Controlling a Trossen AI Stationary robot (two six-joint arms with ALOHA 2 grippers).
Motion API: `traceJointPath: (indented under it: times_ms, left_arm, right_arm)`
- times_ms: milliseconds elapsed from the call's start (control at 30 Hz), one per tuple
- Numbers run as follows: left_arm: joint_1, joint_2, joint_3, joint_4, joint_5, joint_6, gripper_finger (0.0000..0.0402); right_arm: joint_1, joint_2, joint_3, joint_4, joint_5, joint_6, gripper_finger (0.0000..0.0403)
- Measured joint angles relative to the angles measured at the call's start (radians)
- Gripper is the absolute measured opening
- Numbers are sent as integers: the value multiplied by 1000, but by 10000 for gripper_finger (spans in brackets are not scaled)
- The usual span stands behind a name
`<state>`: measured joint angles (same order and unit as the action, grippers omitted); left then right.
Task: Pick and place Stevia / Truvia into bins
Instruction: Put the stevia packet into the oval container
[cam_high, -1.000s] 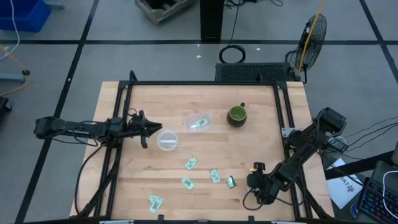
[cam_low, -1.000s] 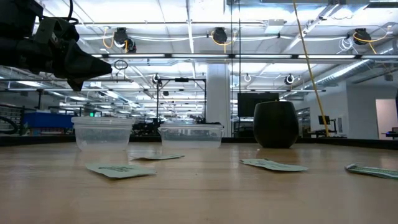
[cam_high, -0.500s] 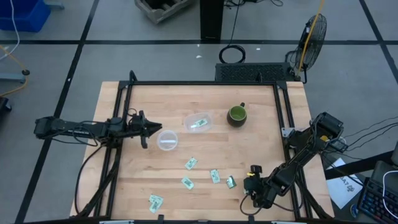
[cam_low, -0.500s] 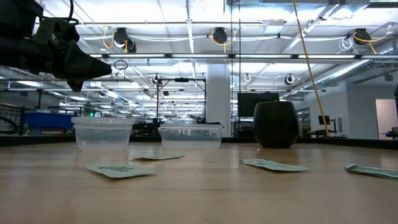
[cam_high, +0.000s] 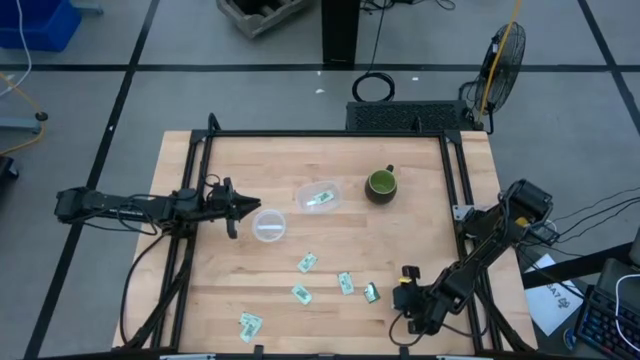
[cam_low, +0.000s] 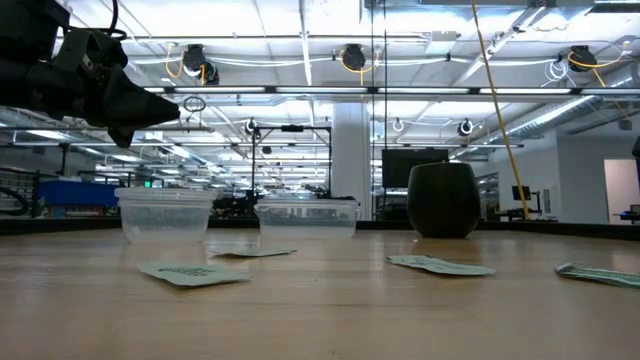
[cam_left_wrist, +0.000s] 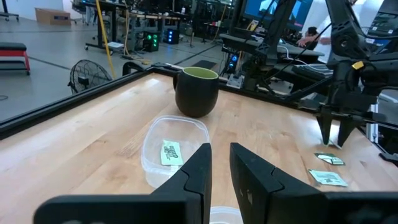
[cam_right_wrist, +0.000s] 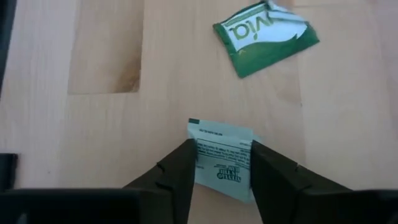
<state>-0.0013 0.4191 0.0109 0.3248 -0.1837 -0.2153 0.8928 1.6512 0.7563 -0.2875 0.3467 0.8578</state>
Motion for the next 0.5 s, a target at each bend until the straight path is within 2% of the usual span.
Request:
traceJointPath:
  times_ms: [267, 500]
  left_arm:
    - [0, 0, 0, 0, 0, 1, 63]
    - [0, 0, 0, -2, 0, 2, 63]
  right_arm:
    - [-53, -77, -6, 18, 121, -114, 108]
    - [-112, -100, -4, 140, 150, -268, 95]
